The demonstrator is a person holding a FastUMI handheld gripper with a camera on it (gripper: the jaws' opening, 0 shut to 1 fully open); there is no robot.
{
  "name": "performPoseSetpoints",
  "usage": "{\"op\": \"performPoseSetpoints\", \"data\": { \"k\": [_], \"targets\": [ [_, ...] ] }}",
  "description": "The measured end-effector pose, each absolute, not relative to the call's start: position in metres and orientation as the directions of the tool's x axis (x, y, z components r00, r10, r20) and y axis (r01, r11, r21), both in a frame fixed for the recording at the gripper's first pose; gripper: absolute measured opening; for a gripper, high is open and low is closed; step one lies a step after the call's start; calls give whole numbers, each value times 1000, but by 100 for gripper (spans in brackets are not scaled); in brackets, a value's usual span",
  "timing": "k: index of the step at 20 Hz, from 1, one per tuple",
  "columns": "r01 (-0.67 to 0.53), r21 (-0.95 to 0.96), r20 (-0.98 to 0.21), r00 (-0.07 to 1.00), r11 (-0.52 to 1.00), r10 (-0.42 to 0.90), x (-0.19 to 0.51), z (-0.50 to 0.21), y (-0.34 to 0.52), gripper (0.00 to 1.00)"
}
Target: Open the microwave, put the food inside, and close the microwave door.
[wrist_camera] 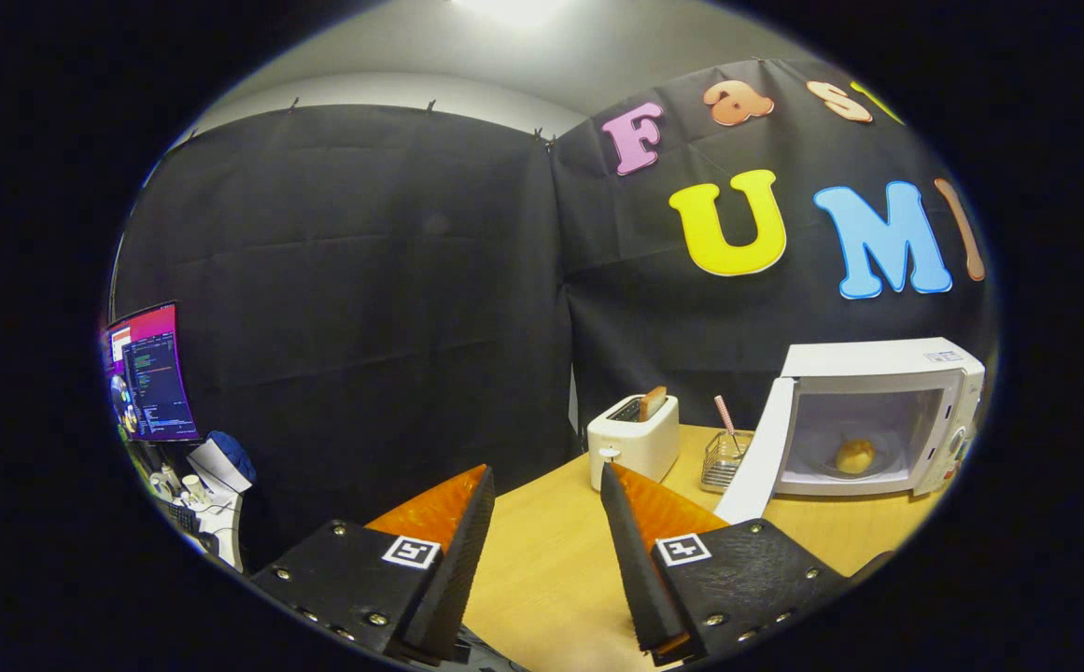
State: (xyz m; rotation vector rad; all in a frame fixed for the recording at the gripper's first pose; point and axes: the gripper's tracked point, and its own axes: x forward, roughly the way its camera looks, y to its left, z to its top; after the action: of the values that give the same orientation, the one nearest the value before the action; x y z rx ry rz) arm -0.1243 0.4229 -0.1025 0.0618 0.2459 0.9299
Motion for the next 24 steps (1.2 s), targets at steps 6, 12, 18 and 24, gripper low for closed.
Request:
{"op": "performPoseSetpoints", "data": {
  "k": [6,12,18,24],
  "targets": [
    [-744,122,-290,606,656,741,-114,-165,422,21],
    [-692,130,-371,630,710,682,-94,-198,408,10],
    [-681,108,-385,643,724,662,-90,-202,384,1],
    [-644,95,-404,672,759,620,-84,-204,339,1]
  ]
}}
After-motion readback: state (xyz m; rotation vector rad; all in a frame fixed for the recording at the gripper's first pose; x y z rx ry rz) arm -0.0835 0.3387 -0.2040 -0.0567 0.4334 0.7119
